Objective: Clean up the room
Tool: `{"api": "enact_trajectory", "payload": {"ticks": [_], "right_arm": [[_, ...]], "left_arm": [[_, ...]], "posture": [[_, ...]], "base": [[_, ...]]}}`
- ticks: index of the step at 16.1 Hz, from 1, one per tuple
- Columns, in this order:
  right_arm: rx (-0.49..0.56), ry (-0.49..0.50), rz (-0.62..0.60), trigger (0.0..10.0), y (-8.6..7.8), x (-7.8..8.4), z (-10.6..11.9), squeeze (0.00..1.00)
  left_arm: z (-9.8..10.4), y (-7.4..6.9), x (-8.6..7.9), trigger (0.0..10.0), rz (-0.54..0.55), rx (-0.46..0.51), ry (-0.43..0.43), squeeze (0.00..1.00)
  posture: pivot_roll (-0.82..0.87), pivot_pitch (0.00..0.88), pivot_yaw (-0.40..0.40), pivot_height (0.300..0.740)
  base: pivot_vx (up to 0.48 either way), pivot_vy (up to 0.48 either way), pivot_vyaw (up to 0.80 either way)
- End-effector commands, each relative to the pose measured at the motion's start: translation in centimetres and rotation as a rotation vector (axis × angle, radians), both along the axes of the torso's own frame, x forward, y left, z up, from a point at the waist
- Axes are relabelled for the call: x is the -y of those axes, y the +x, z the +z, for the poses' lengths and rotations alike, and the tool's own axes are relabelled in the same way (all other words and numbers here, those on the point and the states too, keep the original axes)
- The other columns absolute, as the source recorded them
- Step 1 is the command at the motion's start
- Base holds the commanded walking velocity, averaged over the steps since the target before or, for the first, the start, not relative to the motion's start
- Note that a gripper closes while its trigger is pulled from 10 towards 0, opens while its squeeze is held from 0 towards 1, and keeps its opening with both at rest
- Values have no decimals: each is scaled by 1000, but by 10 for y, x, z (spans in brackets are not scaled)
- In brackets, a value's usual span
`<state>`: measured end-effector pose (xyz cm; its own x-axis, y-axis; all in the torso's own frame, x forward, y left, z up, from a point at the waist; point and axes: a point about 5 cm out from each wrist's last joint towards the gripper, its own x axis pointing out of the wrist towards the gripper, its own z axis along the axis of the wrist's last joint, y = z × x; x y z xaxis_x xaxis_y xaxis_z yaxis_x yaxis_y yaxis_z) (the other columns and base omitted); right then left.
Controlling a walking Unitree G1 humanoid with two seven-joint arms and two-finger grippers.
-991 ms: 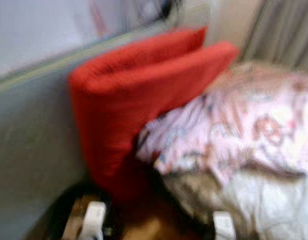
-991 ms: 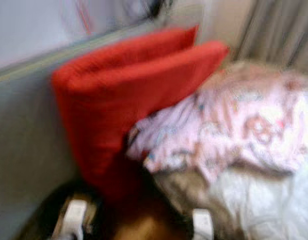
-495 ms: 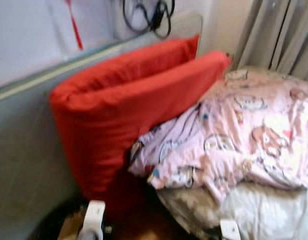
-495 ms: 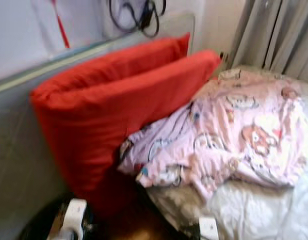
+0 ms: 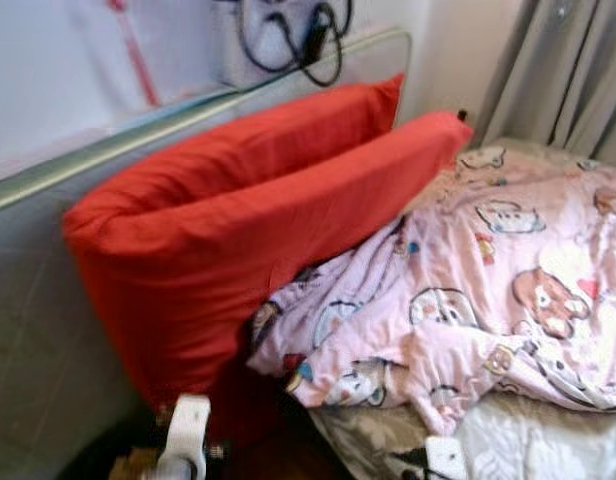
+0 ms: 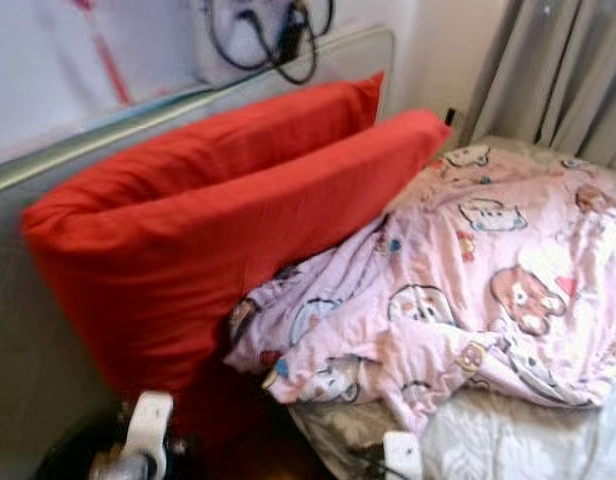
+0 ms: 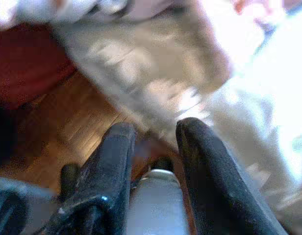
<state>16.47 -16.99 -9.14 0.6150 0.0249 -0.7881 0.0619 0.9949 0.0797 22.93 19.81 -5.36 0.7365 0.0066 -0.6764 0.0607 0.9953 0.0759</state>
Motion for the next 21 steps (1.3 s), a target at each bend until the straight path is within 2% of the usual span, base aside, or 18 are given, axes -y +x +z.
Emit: {"api": "enact_trajectory", "payload": {"ticks": [1,2,3,4,6,8,10,12,16,21], "right_arm": [[70,-11,-36,10000,12,16,8,0],[101,-17,-32,10000,19,19,12,0],[233,-35,-9,10000,59,17,35,0],[316,-35,15,10000,77,13,48,0],[432,-38,27,10000,95,11,65,0],[568,-64,-21,10000,105,20,82,0],[636,-80,-45,10000,103,24,88,0],[689,-90,-59,10000,92,24,87,0],[700,-81,-99,10000,85,26,85,0],[665,-90,-65,10000,99,15,88,0]], "left_arm": [[6,9,6,10000,-4,54,-26,0],[10,14,7,10000,-7,78,-31,0],[23,30,9,10000,12,165,-64,0],[32,38,10,10000,16,222,-81,0],[47,51,10,10000,25,332,-110,0],[62,59,12,10000,-3,457,-106,0],[70,59,12,10000,-15,534,-107,0],[80,58,7,10000,-28,623,-93,0],[85,58,11,10000,-62,652,-96,0],[93,67,19,10000,-85,665,-102,0]], "posture": [[6,0,16,740],[5,0,16,740],[8,0,14,740],[6,0,10,740],[3,0,3,740],[10,0,-3,740],[4,0,-1,740],[9,0,-2,740],[4,0,5,740],[15,0,2,731]], "base": [[0,0,0],[0,0,0],[0,0,0],[0,0,0],[0,0,0],[0,0,0],[0,0,0],[0,0,0],[0,0,0],[0,0,0]]}}
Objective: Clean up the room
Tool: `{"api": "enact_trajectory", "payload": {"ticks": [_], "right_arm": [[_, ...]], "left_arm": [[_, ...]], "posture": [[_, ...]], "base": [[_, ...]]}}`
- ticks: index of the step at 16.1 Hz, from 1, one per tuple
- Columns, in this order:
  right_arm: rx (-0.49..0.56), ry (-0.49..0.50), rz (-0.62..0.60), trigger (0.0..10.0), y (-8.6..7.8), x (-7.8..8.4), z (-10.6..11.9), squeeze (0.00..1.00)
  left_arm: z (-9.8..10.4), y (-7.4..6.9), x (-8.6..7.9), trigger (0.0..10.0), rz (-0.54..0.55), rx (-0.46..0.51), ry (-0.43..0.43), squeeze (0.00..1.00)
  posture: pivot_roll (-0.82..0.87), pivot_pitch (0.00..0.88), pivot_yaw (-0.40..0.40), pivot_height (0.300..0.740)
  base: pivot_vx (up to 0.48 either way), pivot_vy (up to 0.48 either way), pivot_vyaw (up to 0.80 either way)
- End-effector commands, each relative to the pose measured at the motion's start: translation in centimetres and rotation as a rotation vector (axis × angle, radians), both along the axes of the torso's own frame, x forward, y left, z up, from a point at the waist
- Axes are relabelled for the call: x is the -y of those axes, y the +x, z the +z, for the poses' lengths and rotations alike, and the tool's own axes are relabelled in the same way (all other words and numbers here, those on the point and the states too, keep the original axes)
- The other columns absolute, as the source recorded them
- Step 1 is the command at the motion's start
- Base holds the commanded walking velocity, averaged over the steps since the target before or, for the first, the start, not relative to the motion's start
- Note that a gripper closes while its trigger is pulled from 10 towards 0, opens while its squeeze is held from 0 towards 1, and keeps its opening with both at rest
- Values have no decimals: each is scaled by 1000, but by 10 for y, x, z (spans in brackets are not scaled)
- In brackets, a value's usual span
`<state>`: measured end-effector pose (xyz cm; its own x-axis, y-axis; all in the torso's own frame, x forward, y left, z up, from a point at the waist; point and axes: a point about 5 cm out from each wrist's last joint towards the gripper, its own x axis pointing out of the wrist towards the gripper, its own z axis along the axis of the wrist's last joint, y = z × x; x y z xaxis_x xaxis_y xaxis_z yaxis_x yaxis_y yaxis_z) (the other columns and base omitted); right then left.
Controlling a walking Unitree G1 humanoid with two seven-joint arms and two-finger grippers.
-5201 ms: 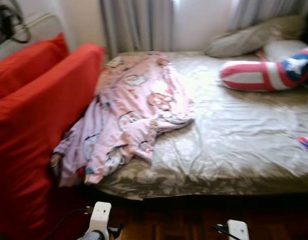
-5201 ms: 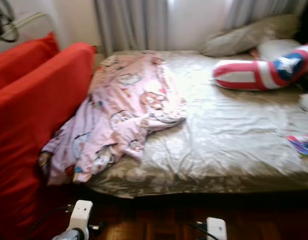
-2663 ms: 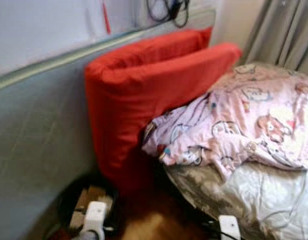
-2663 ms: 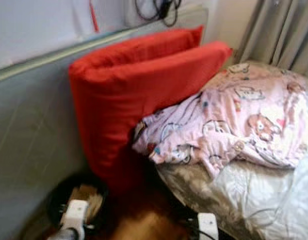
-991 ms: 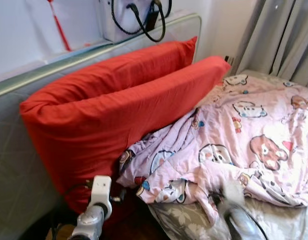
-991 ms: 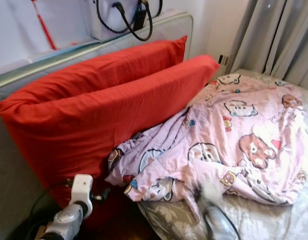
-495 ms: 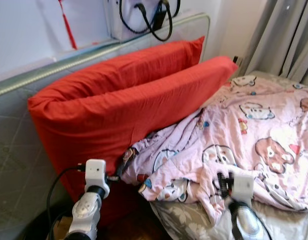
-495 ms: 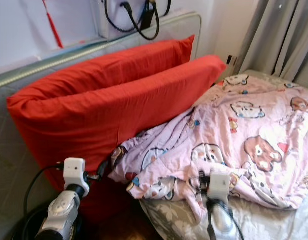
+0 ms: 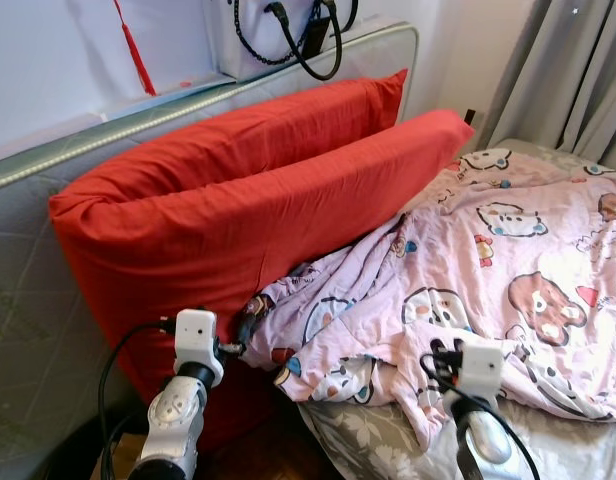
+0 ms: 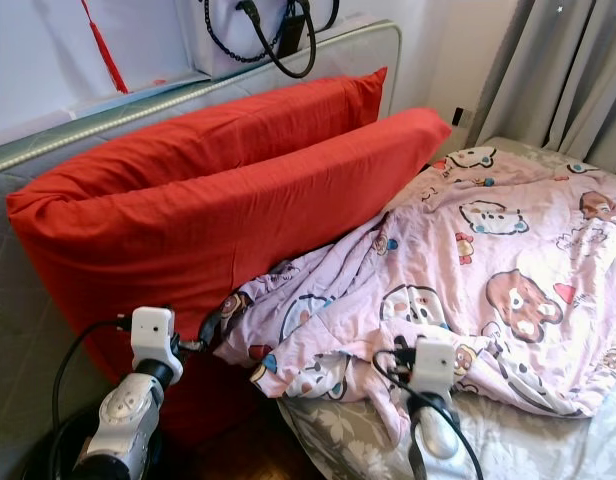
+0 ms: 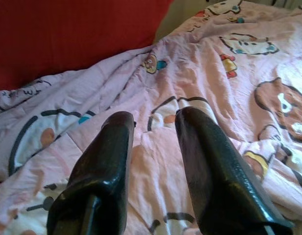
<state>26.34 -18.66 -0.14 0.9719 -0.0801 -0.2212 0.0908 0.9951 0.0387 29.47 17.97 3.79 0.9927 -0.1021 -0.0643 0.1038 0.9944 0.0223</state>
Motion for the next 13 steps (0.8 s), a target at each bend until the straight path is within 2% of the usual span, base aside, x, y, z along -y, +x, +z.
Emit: {"api": "enact_trajectory", "payload": {"ticks": [1,7,13], "right_arm": [[-21,1,4,10000,0,-2,-2,0],[-17,-3,31,10000,-2,-10,-4,0],[-40,-32,52,10000,-2,-12,-5,0]], "left_arm": [[1,2,1,10000,-11,-10,10,0],[-1,-1,-1,10000,-11,-15,22,0],[0,0,-1,10000,-6,-17,20,0]], "posture": [[18,0,2,727],[21,0,4,687],[29,0,1,687]], "base": [[0,0,0],[0,0,0],[0,0,0]]}}
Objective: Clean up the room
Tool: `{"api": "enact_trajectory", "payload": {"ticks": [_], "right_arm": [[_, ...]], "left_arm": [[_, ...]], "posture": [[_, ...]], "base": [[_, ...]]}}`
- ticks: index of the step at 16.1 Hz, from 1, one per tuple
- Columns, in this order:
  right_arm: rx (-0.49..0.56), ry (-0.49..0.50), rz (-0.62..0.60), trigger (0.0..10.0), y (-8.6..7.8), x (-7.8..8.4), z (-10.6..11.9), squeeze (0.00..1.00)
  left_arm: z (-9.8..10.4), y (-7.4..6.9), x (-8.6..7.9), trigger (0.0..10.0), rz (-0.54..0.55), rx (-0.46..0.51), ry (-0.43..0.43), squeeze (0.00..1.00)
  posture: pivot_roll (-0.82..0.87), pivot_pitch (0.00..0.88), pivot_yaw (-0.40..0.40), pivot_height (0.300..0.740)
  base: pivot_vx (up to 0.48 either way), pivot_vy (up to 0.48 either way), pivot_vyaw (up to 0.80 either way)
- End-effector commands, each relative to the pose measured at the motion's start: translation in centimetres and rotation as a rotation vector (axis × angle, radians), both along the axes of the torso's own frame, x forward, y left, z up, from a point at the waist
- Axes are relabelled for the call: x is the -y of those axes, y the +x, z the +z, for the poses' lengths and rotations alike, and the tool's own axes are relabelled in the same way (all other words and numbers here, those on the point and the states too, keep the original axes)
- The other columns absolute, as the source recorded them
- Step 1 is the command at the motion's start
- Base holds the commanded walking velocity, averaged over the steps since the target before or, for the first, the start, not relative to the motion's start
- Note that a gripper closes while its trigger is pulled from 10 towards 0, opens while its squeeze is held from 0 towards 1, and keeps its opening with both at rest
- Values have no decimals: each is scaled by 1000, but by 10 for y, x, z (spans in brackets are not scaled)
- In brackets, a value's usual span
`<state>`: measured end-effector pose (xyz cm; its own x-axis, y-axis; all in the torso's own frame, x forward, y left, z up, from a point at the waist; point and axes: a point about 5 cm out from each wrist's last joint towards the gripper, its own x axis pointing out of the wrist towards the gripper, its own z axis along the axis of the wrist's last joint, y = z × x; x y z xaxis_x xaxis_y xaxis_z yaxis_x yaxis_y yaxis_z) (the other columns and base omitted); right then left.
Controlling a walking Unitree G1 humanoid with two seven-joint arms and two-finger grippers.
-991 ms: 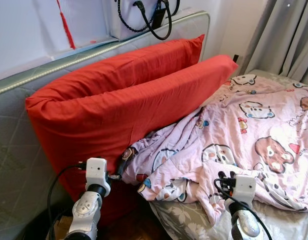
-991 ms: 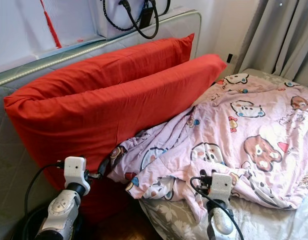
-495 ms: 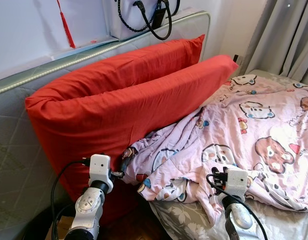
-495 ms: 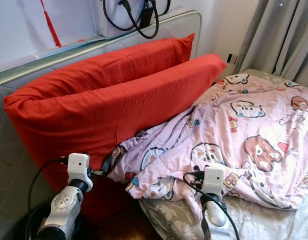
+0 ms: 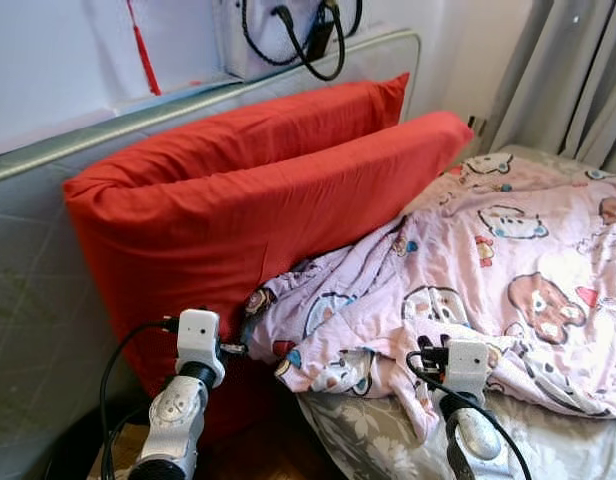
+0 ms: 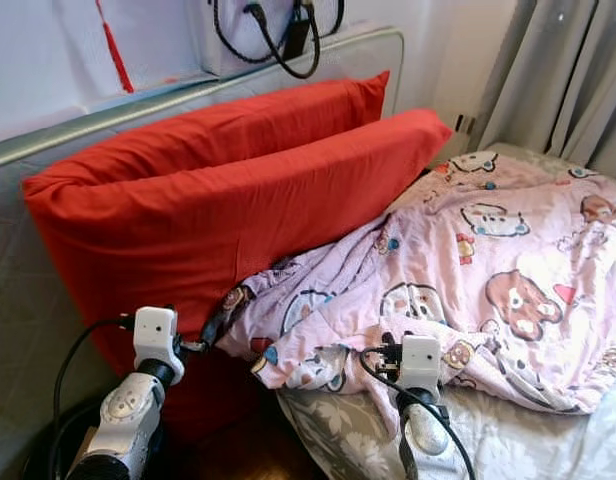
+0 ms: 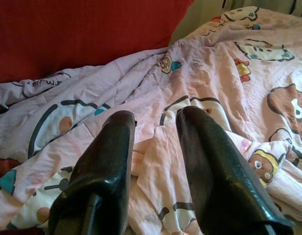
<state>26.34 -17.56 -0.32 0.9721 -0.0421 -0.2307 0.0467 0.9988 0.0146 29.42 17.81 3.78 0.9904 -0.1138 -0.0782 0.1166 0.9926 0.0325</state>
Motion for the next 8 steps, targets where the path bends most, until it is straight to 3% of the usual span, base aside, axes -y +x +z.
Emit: {"api": "enact_trajectory", "payload": {"ticks": [1,8], "right_arm": [[-37,-11,9,10000,-2,-1,-4,0],[-22,-15,18,10000,-3,0,-4,0]], "left_arm": [[1,0,-3,10000,7,-5,8,0],[2,1,-3,10000,11,-1,0,0]], "posture": [[29,0,1,687],[33,0,-1,672]], "base": [[0,0,0],[0,0,0]]}}
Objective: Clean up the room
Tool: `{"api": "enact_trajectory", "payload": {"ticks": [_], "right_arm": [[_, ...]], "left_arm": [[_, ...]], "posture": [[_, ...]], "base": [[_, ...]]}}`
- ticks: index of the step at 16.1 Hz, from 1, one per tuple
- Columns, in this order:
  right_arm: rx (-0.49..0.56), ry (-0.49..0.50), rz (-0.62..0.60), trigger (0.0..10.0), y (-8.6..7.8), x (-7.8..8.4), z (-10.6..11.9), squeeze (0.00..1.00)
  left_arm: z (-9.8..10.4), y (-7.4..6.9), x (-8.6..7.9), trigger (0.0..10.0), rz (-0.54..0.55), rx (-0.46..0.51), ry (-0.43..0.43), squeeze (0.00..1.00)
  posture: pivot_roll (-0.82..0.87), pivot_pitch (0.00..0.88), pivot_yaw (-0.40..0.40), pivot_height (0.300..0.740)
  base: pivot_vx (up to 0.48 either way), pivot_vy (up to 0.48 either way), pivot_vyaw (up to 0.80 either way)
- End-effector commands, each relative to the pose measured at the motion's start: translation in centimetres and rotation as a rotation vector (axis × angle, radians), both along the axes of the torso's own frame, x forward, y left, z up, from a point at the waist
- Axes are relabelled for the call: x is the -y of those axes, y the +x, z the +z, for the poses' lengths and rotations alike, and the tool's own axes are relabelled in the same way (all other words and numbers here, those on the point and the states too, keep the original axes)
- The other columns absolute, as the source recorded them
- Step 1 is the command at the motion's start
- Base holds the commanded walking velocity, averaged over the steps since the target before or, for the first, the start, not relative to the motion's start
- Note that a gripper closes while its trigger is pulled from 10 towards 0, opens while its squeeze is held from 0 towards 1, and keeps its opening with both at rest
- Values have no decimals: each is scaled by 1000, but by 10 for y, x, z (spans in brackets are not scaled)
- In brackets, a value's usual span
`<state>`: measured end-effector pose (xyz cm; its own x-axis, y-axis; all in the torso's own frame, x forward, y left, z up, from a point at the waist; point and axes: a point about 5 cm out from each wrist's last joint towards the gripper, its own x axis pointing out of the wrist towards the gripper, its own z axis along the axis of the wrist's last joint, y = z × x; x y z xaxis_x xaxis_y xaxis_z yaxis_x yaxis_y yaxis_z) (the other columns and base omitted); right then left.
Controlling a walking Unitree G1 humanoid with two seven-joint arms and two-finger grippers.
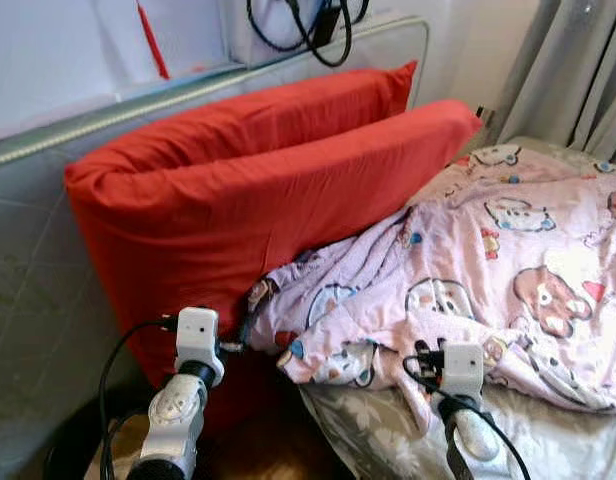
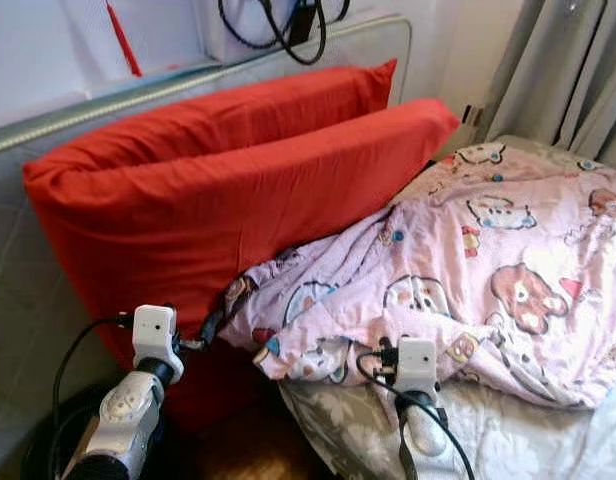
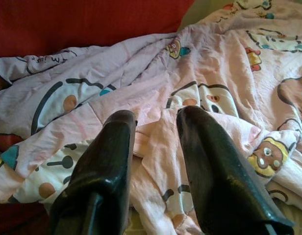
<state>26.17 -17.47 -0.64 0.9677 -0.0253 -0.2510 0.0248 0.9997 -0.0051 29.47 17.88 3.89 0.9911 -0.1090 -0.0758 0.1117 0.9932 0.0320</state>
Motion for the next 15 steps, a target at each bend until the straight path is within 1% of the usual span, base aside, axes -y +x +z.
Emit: {"api": "enact_trajectory", "payload": {"ticks": [1,3,5,6,10,15], "right_arm": [[-15,-1,-4,10000,-1,0,-2,0],[-41,-9,-12,10000,0,-1,-4,0],[-35,-7,-9,10000,-1,-1,-4,0],[-15,5,-12,10000,-1,-1,-3,0],[-1,6,-18,10000,1,-1,0,0],[-14,11,-9,10000,0,-2,-2,0]], "left_arm": [[1,0,-3,10000,6,-3,0,0],[1,0,-3,10000,4,-4,1,0],[2,0,-3,10000,2,-3,0,0],[2,0,-3,10000,1,-3,-1,0],[3,1,-1,10000,-9,-1,-9,0],[3,1,1,10000,-19,-3,-15,0]], "posture": [[32,0,-2,672],[32,1,-1,672],[33,3,-1,652],[33,3,-1,652],[34,3,0,652],[34,3,-2,652]], "base": [[0,0,0],[0,0,0],[0,0,0],[0,0,0],[0,0,0],[0,0,0]]}}
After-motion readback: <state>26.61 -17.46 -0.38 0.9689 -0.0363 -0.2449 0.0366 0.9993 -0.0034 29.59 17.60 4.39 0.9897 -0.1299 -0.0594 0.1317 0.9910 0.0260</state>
